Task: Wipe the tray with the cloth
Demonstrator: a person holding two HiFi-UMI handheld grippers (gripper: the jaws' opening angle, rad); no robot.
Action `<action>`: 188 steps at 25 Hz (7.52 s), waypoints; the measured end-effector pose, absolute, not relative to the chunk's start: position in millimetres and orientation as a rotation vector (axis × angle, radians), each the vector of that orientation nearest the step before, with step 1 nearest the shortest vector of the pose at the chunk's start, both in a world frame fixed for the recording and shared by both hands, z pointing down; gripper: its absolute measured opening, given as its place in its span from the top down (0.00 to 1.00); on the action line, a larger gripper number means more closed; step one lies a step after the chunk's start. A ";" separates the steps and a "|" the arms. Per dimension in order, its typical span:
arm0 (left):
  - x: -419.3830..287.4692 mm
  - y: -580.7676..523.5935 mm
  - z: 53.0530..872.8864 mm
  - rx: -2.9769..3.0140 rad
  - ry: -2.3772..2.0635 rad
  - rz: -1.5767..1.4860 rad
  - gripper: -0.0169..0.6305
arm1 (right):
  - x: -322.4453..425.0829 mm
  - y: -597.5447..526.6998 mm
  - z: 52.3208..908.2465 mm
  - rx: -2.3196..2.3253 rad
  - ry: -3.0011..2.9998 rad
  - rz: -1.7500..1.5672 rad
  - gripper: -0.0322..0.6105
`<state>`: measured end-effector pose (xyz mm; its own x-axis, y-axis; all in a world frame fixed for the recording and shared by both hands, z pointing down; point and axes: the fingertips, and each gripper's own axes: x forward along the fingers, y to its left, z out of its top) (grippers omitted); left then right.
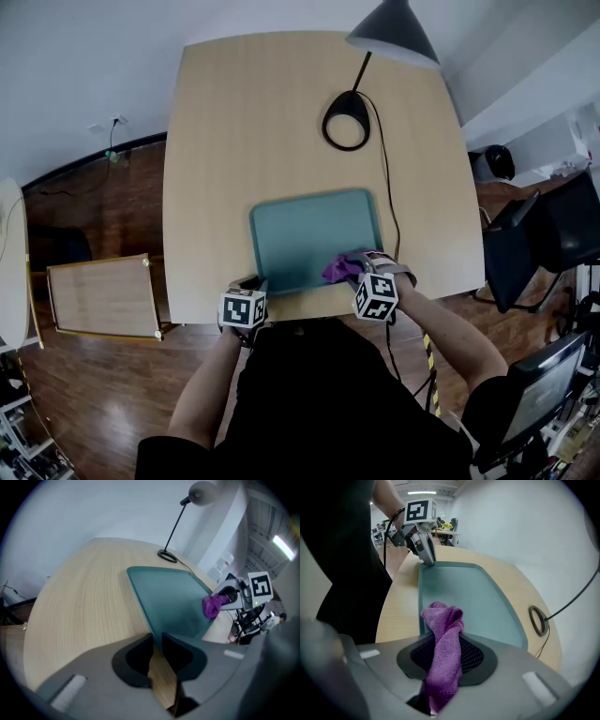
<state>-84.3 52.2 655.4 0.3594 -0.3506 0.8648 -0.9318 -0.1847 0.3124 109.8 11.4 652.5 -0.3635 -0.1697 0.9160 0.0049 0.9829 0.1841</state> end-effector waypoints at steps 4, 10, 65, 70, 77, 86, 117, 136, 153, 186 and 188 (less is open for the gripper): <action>-83.1 53.9 654.8 1.739 -1.136 0.814 0.84 | 99.0 -14.7 651.8 0.104 -1.951 -0.210 0.78; -80.2 53.2 652.3 1.733 -1.119 0.817 0.84 | 70.0 -103.8 648.1 0.222 -1.967 -0.137 0.79; -84.4 48.4 651.0 1.784 -1.095 0.860 0.82 | -10.5 -148.5 641.6 0.234 -1.969 -0.086 0.79; -84.3 48.7 648.8 1.778 -1.079 0.854 0.82 | -11.4 -118.1 642.3 0.214 -1.985 -0.055 0.79; -85.8 48.8 652.7 1.771 -1.087 0.852 0.82 | -4.4 -31.3 642.9 0.093 -2.006 -0.043 0.79; -79.8 47.8 659.6 1.780 -1.076 0.837 0.82 | 1.7 46.5 645.8 -0.016 -2.016 0.011 0.79; -86.1 45.6 657.1 1.796 -1.077 0.732 0.83 | -78.1 -112.8 643.7 0.158 -1.948 -0.099 0.79; -104.3 43.9 632.6 1.802 -1.105 0.486 0.78 | -40.8 56.9 650.9 -0.088 -1.971 -0.115 0.79; -190.1 122.5 620.5 1.530 -1.395 0.447 0.92 | -105.0 -130.0 635.4 0.267 -1.946 -0.021 0.79; -105.8 16.9 666.1 1.727 -1.170 1.044 0.62 | 161.0 -48.4 650.0 0.903 -1.873 0.481 0.79; -107.6 17.5 666.8 1.726 -1.171 1.048 0.62 | 166.5 -50.5 656.6 0.948 -1.913 0.595 0.79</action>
